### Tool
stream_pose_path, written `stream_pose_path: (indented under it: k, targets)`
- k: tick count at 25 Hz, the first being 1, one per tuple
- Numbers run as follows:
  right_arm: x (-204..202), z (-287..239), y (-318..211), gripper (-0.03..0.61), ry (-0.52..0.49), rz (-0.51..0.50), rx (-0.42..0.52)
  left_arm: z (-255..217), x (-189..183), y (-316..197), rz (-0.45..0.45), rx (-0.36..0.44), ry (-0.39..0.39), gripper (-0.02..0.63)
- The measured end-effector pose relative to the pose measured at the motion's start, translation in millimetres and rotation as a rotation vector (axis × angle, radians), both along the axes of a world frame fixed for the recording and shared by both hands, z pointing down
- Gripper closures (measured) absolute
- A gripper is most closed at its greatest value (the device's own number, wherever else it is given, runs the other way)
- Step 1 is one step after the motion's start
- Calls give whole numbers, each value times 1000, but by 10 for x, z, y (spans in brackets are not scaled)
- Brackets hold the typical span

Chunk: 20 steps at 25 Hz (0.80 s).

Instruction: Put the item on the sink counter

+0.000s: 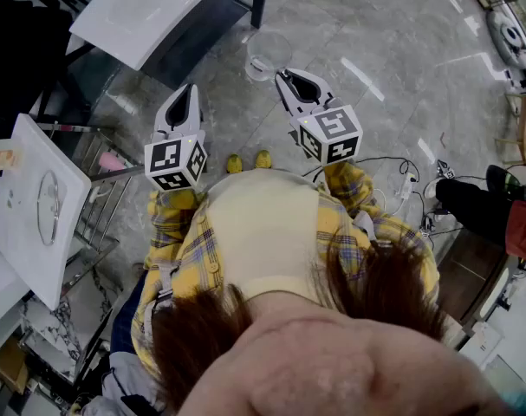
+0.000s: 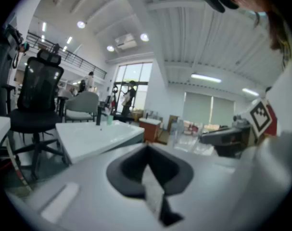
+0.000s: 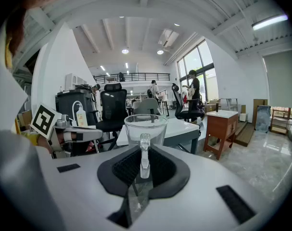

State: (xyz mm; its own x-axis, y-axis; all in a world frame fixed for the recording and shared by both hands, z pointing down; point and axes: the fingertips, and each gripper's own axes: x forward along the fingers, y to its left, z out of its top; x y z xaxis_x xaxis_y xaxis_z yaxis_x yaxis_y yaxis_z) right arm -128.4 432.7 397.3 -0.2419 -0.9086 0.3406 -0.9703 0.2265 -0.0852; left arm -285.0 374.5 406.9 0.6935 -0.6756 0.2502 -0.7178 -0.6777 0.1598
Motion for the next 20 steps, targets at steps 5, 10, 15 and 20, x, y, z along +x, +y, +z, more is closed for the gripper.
stream_pose_path:
  k: [5,10,15,20]
  targets:
    - [88,-38,-83,541,-5,-17,14,-31,112,-38,-8,15,6,607]
    - [185,-31,-97,541,0,-23,14,-59,213,-33,-8,23,-2,607]
    - [275,-38,-131,541,-1,-33,19,-87,305,-29,-14,33,-11,607]
    - [338,-3,-159,540,-11,-43,17,-81,405,-58,-14,36,-16,607]
